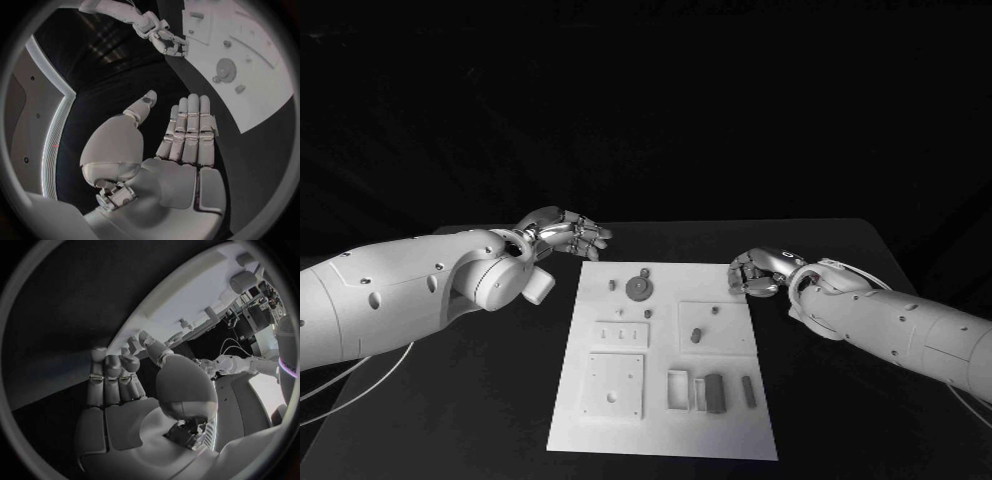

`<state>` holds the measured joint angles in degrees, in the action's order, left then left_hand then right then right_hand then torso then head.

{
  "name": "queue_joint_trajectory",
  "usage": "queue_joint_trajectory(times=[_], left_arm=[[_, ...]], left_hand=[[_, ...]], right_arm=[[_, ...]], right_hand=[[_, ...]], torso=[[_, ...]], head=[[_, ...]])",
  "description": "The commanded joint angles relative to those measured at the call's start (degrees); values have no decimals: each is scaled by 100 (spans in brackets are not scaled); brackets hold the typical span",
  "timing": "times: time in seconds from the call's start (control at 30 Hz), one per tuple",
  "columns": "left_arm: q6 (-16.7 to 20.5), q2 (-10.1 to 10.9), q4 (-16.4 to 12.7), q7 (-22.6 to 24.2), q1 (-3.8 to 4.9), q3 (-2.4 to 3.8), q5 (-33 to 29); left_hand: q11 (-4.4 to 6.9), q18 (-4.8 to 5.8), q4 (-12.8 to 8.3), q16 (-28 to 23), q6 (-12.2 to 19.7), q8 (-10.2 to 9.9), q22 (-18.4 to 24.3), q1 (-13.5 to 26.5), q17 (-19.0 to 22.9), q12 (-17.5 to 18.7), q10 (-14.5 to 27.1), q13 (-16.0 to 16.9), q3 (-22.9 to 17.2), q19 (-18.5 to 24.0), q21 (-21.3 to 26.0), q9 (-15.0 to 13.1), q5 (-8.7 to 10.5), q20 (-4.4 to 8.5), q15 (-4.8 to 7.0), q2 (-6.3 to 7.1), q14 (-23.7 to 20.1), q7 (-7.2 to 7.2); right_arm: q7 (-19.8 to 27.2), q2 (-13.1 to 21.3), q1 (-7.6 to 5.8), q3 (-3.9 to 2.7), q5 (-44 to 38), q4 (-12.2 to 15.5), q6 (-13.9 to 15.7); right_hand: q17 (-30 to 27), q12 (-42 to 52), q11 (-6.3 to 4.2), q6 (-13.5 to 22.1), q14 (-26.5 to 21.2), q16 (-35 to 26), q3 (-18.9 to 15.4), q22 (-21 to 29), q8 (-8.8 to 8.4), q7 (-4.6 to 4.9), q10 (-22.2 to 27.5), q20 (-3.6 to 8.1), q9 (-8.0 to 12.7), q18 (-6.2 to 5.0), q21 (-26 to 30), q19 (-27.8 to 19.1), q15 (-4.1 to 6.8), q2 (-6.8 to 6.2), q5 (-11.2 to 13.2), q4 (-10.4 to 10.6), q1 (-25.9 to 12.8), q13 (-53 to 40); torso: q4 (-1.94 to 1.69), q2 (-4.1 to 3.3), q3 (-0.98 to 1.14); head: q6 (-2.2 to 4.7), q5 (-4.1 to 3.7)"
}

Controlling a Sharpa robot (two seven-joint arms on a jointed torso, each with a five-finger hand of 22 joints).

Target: Assemble the parts on the task board

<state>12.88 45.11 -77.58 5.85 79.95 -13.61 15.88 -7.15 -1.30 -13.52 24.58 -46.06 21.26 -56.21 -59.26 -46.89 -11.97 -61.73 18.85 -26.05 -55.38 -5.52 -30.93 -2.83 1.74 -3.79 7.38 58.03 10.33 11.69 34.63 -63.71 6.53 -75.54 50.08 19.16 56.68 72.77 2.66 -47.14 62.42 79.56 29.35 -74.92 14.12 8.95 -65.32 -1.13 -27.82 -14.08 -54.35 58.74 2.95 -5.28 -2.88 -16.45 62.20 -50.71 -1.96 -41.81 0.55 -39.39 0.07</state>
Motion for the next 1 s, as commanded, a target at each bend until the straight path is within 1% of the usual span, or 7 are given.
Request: queue_joint_trajectory(times=[0.03,0.17,0.3,0.53,0.7,0.83,1.0], left_arm=[[-51,-11,-5,26,6,4,9],[-53,-9,-8,20,6,4,9],[-51,-10,-7,12,6,4,10],[-57,-12,-5,3,6,4,13],[-62,-14,-5,-6,6,4,14],[-64,-15,-9,-9,6,4,16],[-62,-7,-12,-15,6,4,23]], left_hand=[[-29,-22,-32,-35,14,-25,-6,-61,-8,40,20,-10,-9,16,19,-10,2,-13,-28,5,3,9],[-29,-22,-33,-35,15,-26,-7,-64,-8,41,20,-9,-10,15,19,-11,2,-13,-27,4,3,9],[-29,-22,-34,-36,16,-27,-7,-66,-9,42,19,-9,-10,15,20,-12,2,-13,-27,3,3,9],[-29,-22,-37,-37,18,-30,-9,-70,-10,44,19,-9,-11,14,22,-13,2,-13,-27,0,3,10],[-30,-22,-39,-38,21,-34,-11,-74,-12,47,19,-9,-12,14,23,-15,2,-13,-27,-4,4,12],[-30,-22,-40,-39,24,-36,-12,-76,-13,49,20,-9,-12,13,24,-16,2,-14,-28,-6,4,13],[-31,-22,-40,-40,27,-39,-13,-76,-14,51,20,-10,-11,13,25,-17,2,-14,-28,-8,4,15]], right_arm=[[2,1,4,3,-143,-8,-75],[0,7,4,5,-187,-6,-136],[9,10,4,8,-195,1,-194],[34,8,5,10,-195,-5,-217],[52,-6,5,10,-195,-8,-201],[53,-11,5,10,-195,-19,-205],[52,-12,5,10,-195,-19,-197]], right_hand=[[-9,16,-15,69,-15,10,13,-73,-48,0,23,28,15,-92,15,-19,49,3,-13,-27,131,8],[-9,6,-45,130,-41,6,-7,-81,-78,-31,37,14,28,-92,22,-53,72,-1,-16,-27,324,13],[-6,2,-72,118,-56,9,-34,-86,-66,-62,39,-1,25,-92,24,-73,92,30,-14,-30,430,15],[-6,-5,-91,150,-73,8,-71,-87,-80,-82,43,-18,34,-92,29,-92,107,54,-14,-25,455,17],[-3,-8,-112,120,-82,13,-91,-88,-59,-105,44,-33,31,-92,29,-99,123,148,-14,-20,458,17],[-1,-9,-132,87,-86,17,-108,-89,-39,-127,44,-40,25,-92,27,-102,136,184,-14,-19,449,15],[-1,-9,-136,83,-87,18,-113,-89,-36,-131,44,-41,25,-92,27,-103,139,189,-14,-19,445,15]], torso=[[-5,-3,-1],[2,-3,0],[9,-3,0],[1,-1,-2],[-3,-2,-2],[-6,-4,-5],[0,-5,-7]], head=[[-3,-2],[-4,4],[-10,4],[-11,-1],[-14,-1],[-15,-1],[-27,1]])
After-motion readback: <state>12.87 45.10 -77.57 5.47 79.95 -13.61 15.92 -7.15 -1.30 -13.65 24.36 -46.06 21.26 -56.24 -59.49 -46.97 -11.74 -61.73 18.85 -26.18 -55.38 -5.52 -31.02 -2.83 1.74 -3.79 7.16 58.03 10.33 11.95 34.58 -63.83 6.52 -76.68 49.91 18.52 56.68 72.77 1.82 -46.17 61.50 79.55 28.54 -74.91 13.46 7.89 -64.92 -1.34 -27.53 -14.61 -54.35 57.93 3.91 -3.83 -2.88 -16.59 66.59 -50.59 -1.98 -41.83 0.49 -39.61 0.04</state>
